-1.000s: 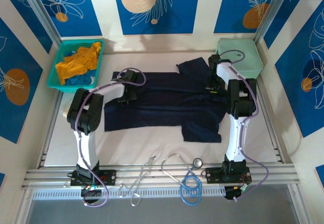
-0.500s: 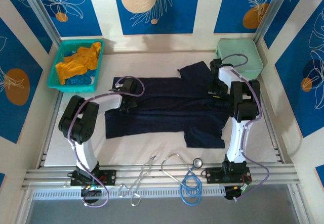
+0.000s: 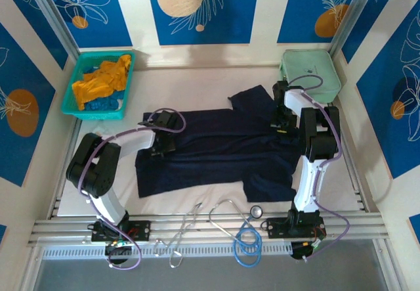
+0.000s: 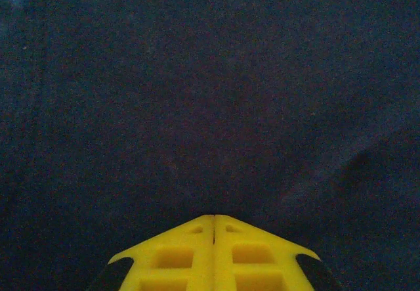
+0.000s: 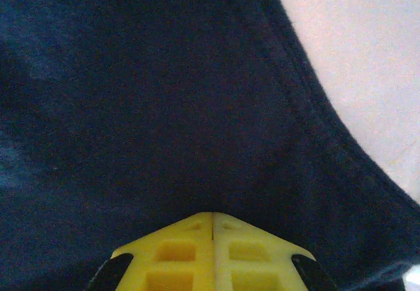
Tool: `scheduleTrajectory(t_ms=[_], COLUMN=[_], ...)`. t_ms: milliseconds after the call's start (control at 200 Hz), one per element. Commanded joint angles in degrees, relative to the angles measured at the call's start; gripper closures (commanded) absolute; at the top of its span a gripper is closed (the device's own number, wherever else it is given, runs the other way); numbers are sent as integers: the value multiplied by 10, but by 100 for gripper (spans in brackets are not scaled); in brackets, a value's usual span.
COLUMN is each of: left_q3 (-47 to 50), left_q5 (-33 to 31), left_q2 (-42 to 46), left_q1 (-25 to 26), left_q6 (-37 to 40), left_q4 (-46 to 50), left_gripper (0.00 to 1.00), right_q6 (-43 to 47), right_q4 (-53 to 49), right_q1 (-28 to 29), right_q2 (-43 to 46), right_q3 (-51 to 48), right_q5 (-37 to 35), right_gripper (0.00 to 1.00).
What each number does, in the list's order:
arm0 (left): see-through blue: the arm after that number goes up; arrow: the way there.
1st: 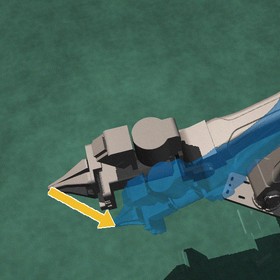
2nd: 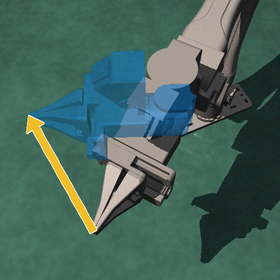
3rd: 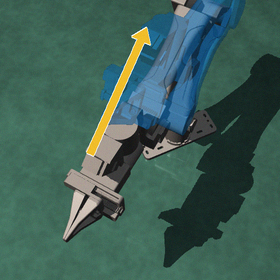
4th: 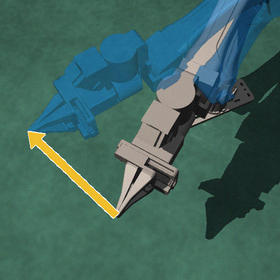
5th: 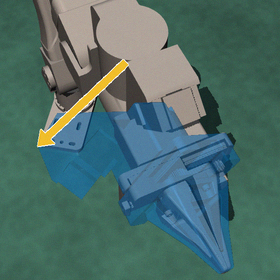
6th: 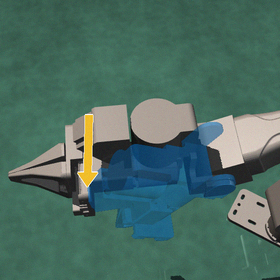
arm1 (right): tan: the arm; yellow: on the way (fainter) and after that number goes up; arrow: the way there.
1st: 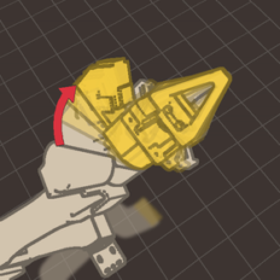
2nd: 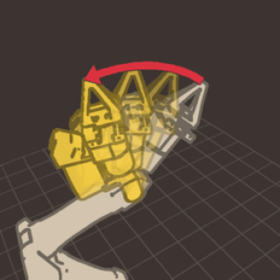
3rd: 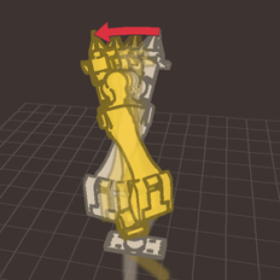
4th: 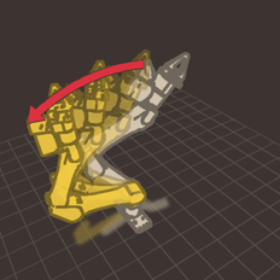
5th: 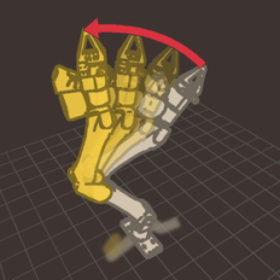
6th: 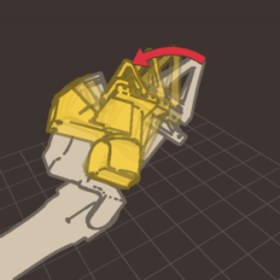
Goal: Fold and stack the t-shirts
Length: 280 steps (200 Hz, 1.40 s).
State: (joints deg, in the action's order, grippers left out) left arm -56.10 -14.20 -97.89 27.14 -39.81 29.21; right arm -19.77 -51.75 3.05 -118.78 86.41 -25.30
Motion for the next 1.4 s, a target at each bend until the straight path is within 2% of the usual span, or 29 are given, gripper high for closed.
scheduleTrajectory(t_ms=[0,90,210,290,535,650,800,981,1296,1396], left_q3=[-43,-105,-184,-229,-334,-369,-400,-427,-471,-472], left_q5=[-38,-66,-63,-57,7,50,66,84,65,55], left_q2=[30,33,16,-4,-115,-165,-196,-216,-279,-287], left_q1=[2,-16,-57,-82,-147,-166,-192,-208,-216,-216], left_q6=[19,52,99,122,191,233,265,306,351,352], left_q4=[130,167,191,201,204,192,182,174,201,204], left_gripper=[83,74,71,70,73,77,78,77,61,61], right_q6=[-18,-18,-16,-16,-20,-23,-26,-27,-26,-27], right_q4=[-39,-56,-75,-81,-65,-61,-53,-46,-41,-39], right_q1=[7,7,11,13,14,18,25,31,34,34], right_q2=[29,45,79,108,162,167,167,165,164,163], right_q3=[17,46,79,83,47,34,13,-4,-16,-18], right_q5=[3,2,5,11,70,75,77,77,76,78], right_gripper=[100,100,100,95,93,93,93,93,93,93])
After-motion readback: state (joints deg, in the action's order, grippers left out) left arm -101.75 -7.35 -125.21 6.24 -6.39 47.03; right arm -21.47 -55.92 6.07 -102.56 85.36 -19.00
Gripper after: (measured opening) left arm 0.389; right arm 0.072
